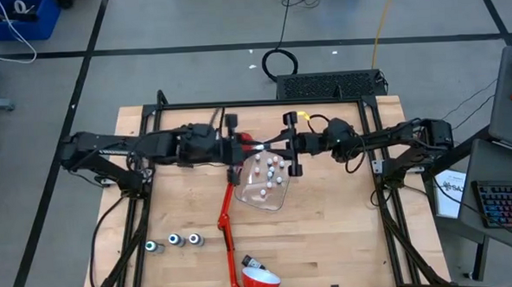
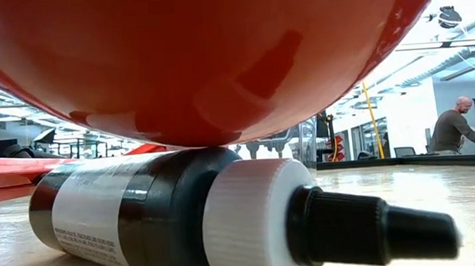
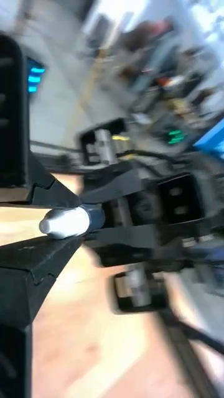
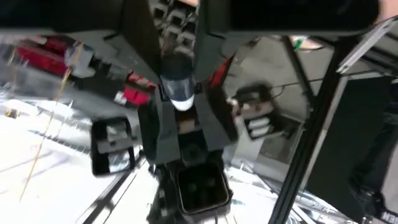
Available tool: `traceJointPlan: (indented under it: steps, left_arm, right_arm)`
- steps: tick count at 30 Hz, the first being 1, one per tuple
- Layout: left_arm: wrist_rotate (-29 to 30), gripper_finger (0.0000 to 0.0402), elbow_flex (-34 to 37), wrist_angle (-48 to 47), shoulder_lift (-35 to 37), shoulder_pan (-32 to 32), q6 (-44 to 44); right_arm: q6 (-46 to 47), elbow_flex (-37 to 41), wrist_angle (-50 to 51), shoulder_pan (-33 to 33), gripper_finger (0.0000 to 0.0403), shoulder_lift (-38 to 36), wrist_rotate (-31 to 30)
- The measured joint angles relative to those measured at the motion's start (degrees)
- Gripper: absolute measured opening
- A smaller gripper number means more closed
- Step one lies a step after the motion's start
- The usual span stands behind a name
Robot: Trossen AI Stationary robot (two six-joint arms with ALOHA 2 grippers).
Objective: Pick & Place food coloring
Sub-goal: Put the small purple food coloring bottle into the transparent bin
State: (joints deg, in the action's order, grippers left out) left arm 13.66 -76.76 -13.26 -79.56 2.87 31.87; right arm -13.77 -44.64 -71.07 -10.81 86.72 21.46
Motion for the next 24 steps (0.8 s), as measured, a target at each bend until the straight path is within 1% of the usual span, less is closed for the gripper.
traceJointPlan:
  steps: [2, 5, 7, 10, 12, 16, 19, 24]
  left_arm:
    - [4.16, 0.0056, -3.53, -10.31, 0.52, 1.54, -3.94]
    - [8.05, 0.0056, -9.74, -25.49, 0.88, 4.45, -14.25]
    - [8.33, 0.0056, -11.35, -34.30, 0.34, 6.44, -20.53]
    - [5.49, 0.0056, -10.98, -43.21, -0.14, 9.17, -28.76]
    - [4.13, 0.0056, -10.35, -45.51, -0.54, 10.75, -33.14]
    - [3.20, 0.0056, -9.61, -48.45, -4.76, 12.01, -36.60]
    - [1.52, 0.0056, -9.63, -48.29, -9.14, 11.21, -35.03]
    - [-4.65, 0.0056, -9.63, -47.58, -17.55, 7.94, -30.16]
  right_arm:
    - [1.53, 0.15, 1.74, -0.15, 0.0111, -0.50, 0.32]
    - [2.92, 0.11, 6.15, -0.07, 0.0156, -2.18, 0.02]
    - [3.43, 0.11, 12.15, -0.07, 0.0177, -3.86, -0.34]
    - [3.53, 0.11, 19.13, -0.11, 0.0192, -6.99, -0.47]
    - [3.53, 0.11, 24.95, -0.09, 0.0195, -9.60, -0.45]
    - [3.54, 0.11, 32.40, -0.07, 0.0192, -14.46, -0.47]
    - [3.69, 0.11, 35.10, -0.07, 0.0185, -17.54, -0.51]
    - [4.12, 0.11, 39.62, -0.07, 0.0176, -20.97, -0.55]
